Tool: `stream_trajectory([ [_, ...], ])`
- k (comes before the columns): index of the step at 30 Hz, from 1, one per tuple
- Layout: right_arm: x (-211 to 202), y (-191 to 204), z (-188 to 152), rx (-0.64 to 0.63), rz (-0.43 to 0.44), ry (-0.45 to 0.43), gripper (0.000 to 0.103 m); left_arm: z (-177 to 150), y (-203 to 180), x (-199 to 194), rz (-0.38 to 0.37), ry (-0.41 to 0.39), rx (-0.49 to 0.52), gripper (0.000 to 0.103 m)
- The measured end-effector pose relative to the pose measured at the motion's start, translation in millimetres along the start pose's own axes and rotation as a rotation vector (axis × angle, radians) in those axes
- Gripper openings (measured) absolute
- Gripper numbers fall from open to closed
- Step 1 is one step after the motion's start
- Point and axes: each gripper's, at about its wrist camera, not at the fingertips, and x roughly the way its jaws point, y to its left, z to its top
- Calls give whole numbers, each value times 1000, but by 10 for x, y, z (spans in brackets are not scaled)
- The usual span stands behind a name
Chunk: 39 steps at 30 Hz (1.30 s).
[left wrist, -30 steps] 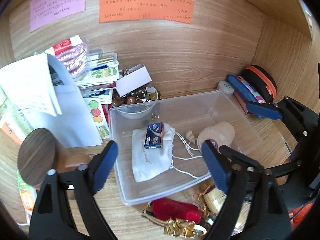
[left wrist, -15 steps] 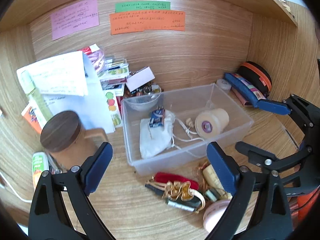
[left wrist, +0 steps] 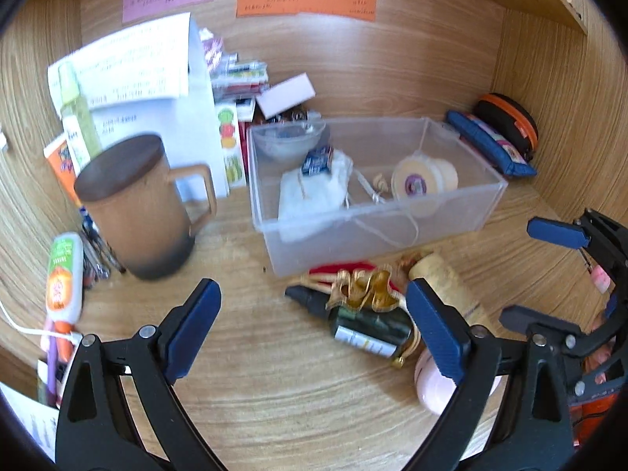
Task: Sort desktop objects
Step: 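Withdraw both grippers from the box back toward the desk items, then grasp the pink compact with the right gripper while the left grasps the red pouch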
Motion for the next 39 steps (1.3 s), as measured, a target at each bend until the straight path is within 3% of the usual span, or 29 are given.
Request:
stream_trajectory([
  [14,239,373,-265,-29,155,79,81,-464,102,-37,-20,43,-55,96],
  [22,380,630,-260,-107,83,112,80,-536,253,45,-46,80,-116,96],
  [24,382,640,-260,-104,75,108,78,-533,249,80,-55,91,-119,96],
  [26,375,634,-259,-101,72,105,62,-512,240,111,-70,99,-125,96],
  [37,166,368,-246,10,134,79,62,-137,35,197,-132,38,-117,96],
  [39,96,309,-233,19,126,60,62,-66,-34,283,-116,35,-92,89],
])
